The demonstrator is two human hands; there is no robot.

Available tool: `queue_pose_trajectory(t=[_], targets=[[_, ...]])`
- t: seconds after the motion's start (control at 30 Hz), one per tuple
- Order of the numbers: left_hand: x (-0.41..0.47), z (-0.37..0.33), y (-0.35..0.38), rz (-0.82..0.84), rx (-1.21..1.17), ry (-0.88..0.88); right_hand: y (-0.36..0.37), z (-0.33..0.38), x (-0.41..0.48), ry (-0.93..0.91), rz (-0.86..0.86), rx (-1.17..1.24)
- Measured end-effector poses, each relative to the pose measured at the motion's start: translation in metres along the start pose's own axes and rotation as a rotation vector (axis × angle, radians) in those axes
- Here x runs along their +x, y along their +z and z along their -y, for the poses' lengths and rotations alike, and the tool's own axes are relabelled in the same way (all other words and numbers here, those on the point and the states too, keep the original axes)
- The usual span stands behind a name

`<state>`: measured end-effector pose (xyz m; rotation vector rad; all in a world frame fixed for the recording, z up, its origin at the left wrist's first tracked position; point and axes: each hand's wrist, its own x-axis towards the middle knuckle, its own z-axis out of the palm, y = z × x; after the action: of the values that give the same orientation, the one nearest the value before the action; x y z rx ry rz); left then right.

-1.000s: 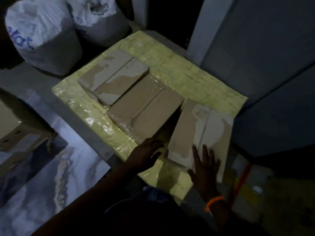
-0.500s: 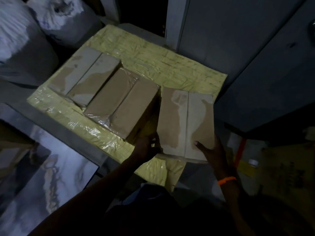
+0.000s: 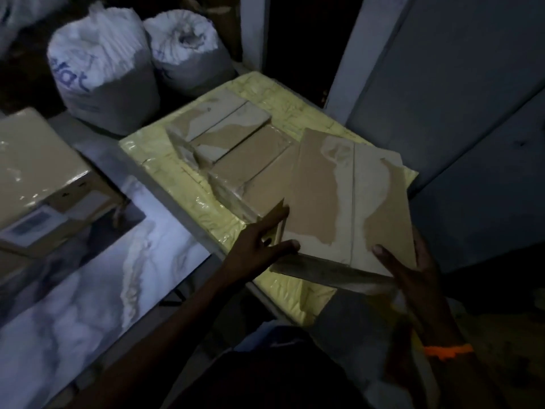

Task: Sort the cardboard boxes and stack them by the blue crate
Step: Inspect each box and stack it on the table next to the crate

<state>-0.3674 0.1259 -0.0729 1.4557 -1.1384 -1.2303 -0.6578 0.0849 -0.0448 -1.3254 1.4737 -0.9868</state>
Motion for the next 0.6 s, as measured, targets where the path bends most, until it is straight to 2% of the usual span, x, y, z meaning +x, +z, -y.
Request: queue_pose_trajectory(t=[0.2,0.3,0.6], targets=[[-0.085,0.0,-0.039,-0.162,-0.17,-0.016,0.038,0.03,-0.041,-0.08,0.166,-0.014],[-0.131,0.01,-0.061,-0.284,-0.24,-0.024,0.066,0.033,-0.056,-0.108,0.309,-0.033],[-0.289,0.081,-0.136,-0.858,-0.313,-0.13,0.231,0.014,-0.111,-0.219,0.834,-0.108]])
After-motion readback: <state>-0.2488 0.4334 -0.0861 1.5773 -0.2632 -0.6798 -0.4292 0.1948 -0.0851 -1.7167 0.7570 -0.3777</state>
